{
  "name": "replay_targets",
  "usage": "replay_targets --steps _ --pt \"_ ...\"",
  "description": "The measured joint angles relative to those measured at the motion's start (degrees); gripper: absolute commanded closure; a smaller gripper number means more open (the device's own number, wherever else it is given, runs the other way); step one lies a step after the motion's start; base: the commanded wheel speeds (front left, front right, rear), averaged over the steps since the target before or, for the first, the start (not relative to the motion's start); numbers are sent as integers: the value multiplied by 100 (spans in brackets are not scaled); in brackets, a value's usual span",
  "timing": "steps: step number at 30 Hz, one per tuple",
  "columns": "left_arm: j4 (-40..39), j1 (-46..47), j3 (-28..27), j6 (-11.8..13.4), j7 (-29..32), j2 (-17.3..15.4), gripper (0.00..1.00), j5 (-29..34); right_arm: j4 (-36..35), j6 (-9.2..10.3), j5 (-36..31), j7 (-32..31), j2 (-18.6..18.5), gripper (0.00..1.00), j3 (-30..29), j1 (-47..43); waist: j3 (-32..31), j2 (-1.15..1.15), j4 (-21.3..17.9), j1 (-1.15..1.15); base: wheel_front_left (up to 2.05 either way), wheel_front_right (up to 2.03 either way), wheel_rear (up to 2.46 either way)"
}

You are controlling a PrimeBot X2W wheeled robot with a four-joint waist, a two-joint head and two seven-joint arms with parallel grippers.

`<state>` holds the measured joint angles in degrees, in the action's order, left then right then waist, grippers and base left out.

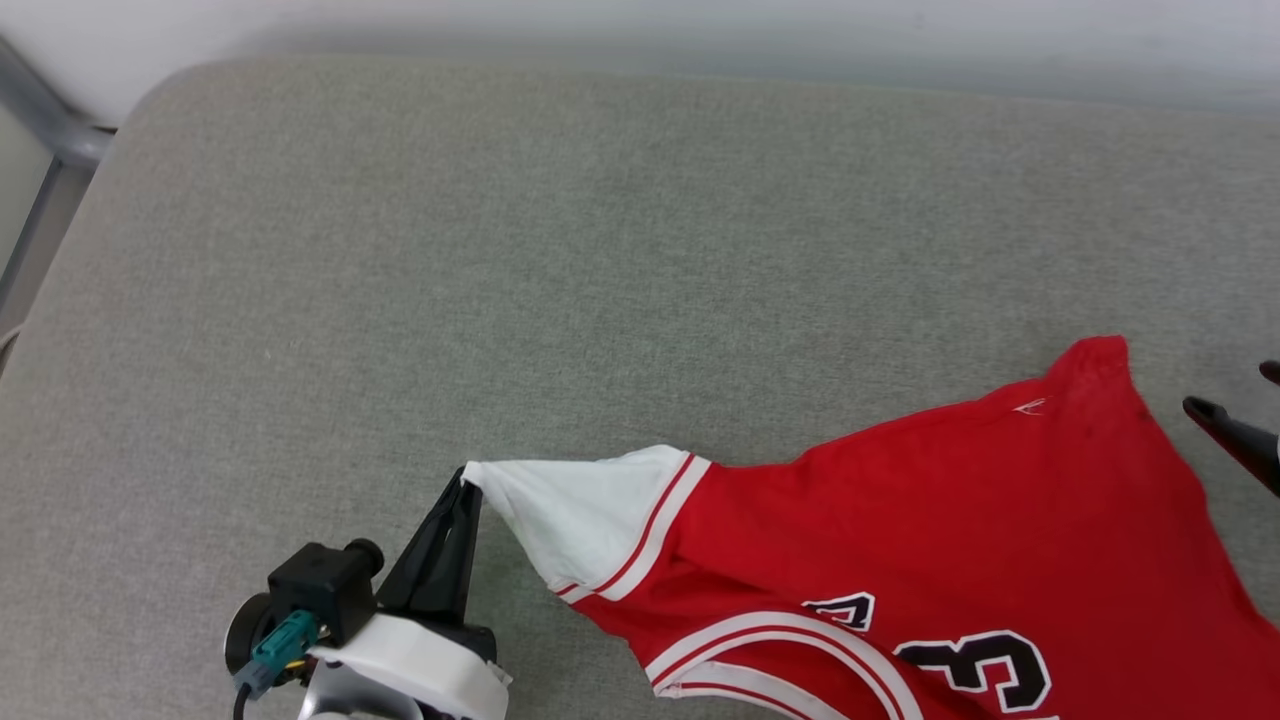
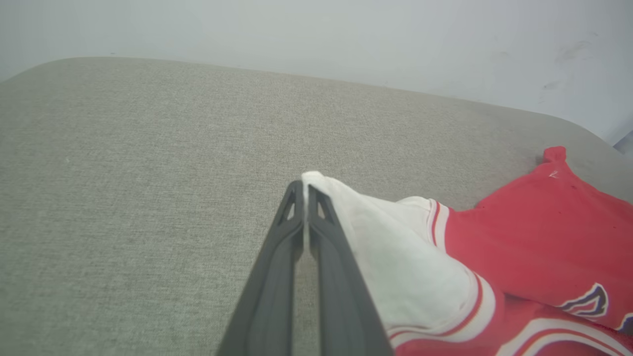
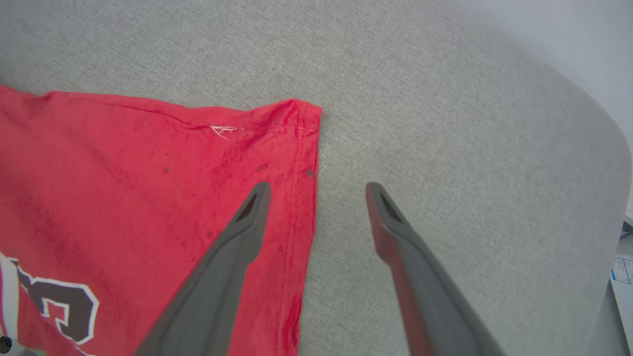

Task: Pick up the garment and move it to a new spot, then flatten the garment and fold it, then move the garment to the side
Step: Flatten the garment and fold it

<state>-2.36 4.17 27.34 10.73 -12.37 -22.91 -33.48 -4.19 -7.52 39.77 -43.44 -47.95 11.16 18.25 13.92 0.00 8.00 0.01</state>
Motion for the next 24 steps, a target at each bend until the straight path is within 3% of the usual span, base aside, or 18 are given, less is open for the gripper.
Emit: replay_targets --steps 9,16,22,23,24 --pt "60 301 143 -94 -65 183 100 65 1269 1 -289 -532 405 0 892 1362 432 0 275 0 0 0 0" --pt "154 457 163 -119 -120 268 100 100 2262 1 -438 -466 714 0 1513 1840 717 0 411 0 0 0 0" --pt "252 517 176 -166 -153 341 100 104 2733 3 -323 -121 738 0 1898 1970 737 0 441 -1 0 0 0" --pt "265 519 165 -166 -155 341 100 104 2791 2 -285 -16 740 56 1944 1996 726 0 431 -1 0 0 0" --pt "279 520 162 -166 -170 342 100 104 2851 2 -263 111 745 84 1982 2019 713 0 417 -1 0 0 0"
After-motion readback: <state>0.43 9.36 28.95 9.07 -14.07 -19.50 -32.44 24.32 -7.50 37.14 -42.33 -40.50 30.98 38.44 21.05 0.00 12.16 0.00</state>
